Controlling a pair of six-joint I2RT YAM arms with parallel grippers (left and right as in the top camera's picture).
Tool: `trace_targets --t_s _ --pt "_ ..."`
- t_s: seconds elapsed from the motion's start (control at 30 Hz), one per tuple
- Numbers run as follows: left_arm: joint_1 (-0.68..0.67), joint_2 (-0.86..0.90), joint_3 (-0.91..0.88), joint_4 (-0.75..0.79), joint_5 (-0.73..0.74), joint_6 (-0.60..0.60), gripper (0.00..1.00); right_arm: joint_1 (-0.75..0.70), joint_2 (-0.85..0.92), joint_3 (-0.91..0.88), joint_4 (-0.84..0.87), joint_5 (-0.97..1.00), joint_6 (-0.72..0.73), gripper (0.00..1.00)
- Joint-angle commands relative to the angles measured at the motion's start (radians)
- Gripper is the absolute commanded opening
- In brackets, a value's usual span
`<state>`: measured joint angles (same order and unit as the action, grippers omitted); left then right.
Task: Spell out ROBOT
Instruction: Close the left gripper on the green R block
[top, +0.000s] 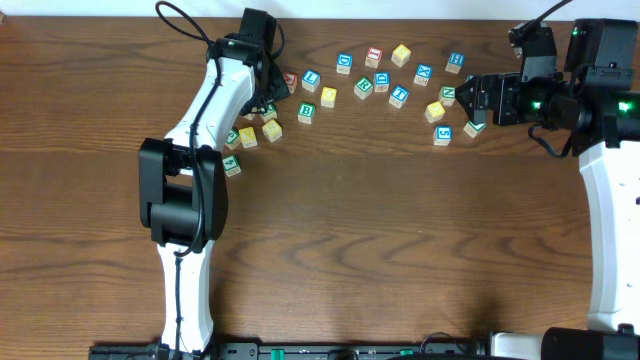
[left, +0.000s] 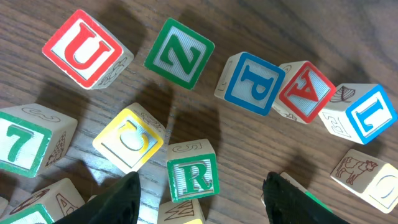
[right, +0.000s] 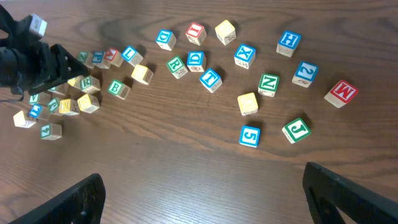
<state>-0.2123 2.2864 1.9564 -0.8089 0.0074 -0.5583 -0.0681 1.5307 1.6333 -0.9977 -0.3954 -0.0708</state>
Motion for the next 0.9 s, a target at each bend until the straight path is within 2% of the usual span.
trace_targets --t_s 0.0,0.33,0.87 --pt "-0.002 0.028 -0.014 -0.001 -0.023 -0.024 0.61 0.004 0.001 -0.001 -0.002 0.001 -0.013 0.96" --pt "-0.003 0.031 -0.023 -0.005 -0.023 -0.024 0.56 0.004 0.001 -0.001 -0.002 0.001 -0.013 0.96" --pt "-0.025 0.031 -0.087 0.056 -0.024 -0.024 0.55 0.004 0.001 -0.001 -0.005 0.001 -0.013 0.96"
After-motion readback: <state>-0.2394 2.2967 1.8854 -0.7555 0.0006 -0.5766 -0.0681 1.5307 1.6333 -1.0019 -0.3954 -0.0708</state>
